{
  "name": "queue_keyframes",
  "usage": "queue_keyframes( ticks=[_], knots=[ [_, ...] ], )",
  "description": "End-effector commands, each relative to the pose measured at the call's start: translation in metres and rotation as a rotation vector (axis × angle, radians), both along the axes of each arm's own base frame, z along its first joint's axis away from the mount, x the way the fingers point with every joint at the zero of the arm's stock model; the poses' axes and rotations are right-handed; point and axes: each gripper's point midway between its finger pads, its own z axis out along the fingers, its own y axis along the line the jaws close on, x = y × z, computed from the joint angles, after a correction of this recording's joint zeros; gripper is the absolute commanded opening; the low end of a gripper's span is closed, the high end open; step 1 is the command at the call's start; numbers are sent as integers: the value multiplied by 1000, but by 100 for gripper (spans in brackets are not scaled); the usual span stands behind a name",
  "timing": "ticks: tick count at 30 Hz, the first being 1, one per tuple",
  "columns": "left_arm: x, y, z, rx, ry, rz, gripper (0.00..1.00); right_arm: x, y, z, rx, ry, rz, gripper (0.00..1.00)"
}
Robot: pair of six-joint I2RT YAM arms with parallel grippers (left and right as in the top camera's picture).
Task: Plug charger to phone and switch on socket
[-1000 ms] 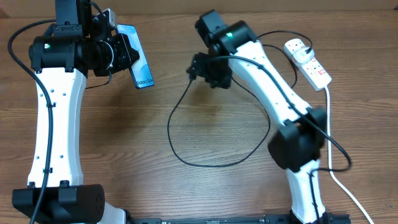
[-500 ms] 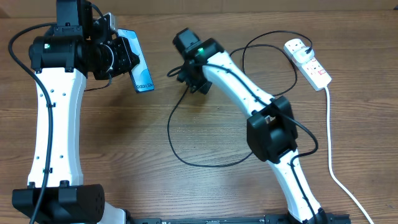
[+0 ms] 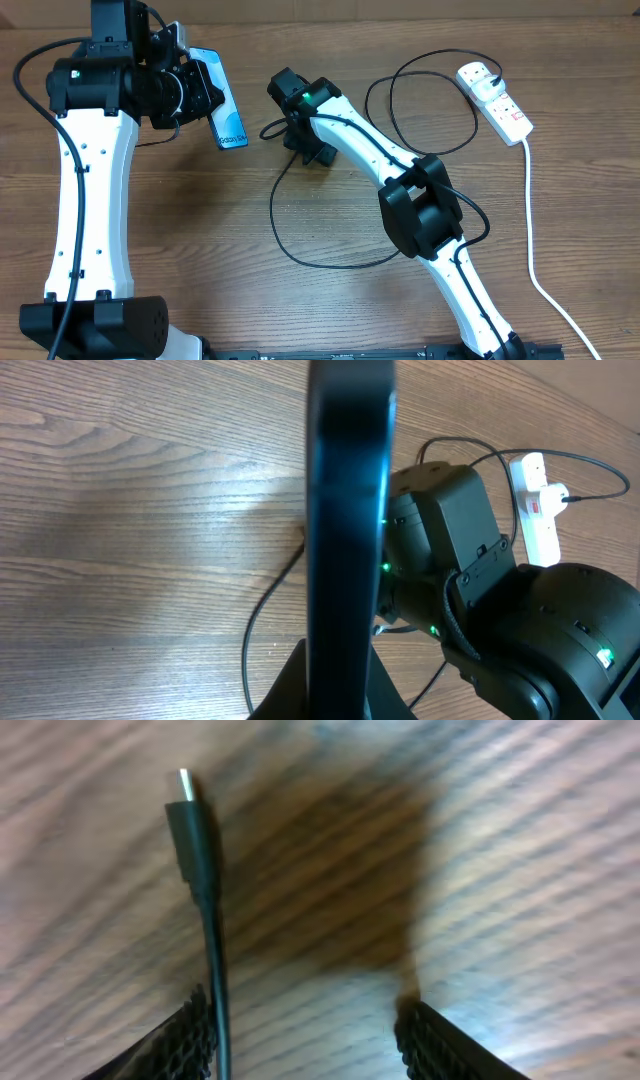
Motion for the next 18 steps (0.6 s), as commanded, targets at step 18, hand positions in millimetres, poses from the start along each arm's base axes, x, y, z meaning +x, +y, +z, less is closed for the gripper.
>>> queue_keyframes(
  ticks=[18],
  knots=[
    [-6, -1, 3, 5, 4, -20, 4, -84, -73, 12, -308, 350, 19, 43]
  ],
)
